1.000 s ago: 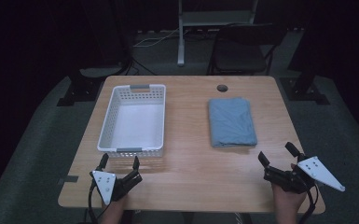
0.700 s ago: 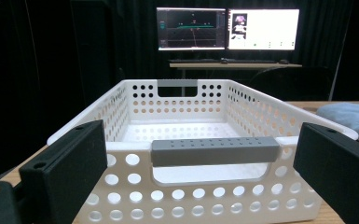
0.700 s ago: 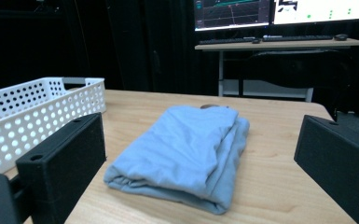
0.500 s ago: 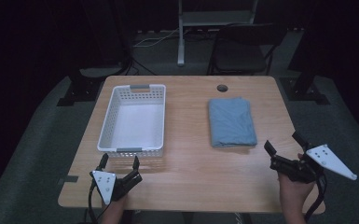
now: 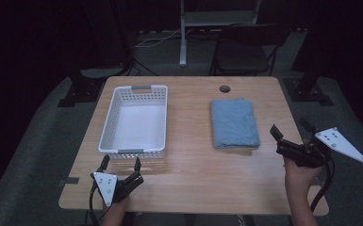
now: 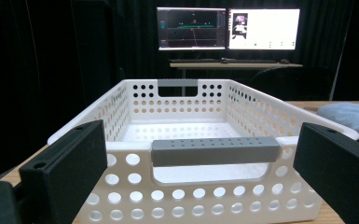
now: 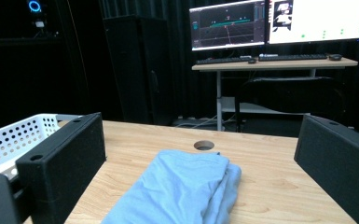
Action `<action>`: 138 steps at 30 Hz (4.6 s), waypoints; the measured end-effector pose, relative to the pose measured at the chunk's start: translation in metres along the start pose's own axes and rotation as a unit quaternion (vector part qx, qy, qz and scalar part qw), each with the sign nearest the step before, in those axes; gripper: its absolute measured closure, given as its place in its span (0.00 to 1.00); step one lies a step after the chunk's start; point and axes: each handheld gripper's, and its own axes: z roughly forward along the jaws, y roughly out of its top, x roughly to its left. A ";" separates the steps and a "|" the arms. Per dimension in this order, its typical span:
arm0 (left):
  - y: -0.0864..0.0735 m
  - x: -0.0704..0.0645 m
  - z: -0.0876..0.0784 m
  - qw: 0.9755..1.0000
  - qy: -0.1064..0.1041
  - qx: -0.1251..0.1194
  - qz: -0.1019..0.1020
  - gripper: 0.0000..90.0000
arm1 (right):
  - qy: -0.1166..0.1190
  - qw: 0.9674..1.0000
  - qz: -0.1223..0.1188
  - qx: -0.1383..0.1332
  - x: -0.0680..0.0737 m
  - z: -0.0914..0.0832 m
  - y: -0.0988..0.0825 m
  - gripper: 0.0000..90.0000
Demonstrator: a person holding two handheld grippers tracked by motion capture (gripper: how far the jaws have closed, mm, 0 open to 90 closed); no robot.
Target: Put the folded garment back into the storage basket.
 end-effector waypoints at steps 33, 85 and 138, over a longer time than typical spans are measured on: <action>0.000 0.000 0.000 1.000 0.000 0.001 -0.001 0.04 | 0.064 0.991 0.007 0.119 -0.007 0.084 0.023 0.04; 0.000 0.000 0.000 1.000 -0.001 0.002 -0.001 0.04 | 0.041 0.939 0.029 0.340 -0.032 0.196 -0.023 0.04; 0.000 0.000 0.000 1.000 -0.001 0.000 -0.001 0.04 | 0.038 0.922 0.037 0.384 -0.041 0.212 -0.090 0.18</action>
